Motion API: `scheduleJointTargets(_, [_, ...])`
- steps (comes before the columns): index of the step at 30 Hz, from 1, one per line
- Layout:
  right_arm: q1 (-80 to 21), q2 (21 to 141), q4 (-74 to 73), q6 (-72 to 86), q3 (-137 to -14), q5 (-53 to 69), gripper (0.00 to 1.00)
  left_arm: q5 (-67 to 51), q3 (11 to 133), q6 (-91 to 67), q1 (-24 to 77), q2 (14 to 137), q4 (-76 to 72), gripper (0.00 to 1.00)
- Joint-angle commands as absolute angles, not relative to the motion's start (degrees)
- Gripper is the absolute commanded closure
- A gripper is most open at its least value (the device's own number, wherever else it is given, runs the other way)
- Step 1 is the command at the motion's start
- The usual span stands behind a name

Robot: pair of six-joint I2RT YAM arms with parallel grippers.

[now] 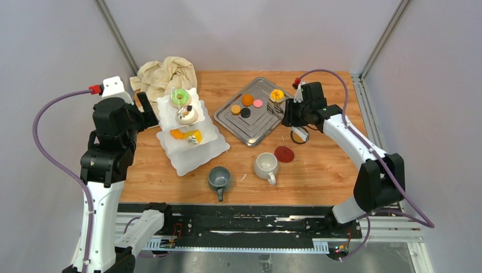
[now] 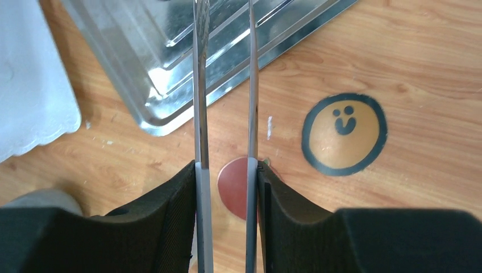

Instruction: Serve the afternoon tea

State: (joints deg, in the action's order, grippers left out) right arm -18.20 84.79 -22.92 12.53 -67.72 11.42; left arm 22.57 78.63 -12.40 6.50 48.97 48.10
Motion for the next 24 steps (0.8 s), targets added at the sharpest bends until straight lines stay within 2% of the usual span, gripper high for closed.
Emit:
scheduleJointTargets(1, [-17.9, 88.6, -21.8, 12.9, -72.8, 4.1, 0.61, 23.8, 79.5, -11.9, 6.9, 48.3, 47.1, 0.13])
scheduleJointTargets(7, [-17.8, 93.7, -22.1, 11.3, -75.2, -2.7, 0.56, 24.2, 79.6, -11.6, 6.9, 48.4, 47.1, 0.13])
scheduleJointTargets(24, [-18.0, 96.9, -21.9, 11.3, -77.1, -0.4, 0.55, 23.5, 79.5, -12.0, 6.9, 49.3, 46.8, 0.13])
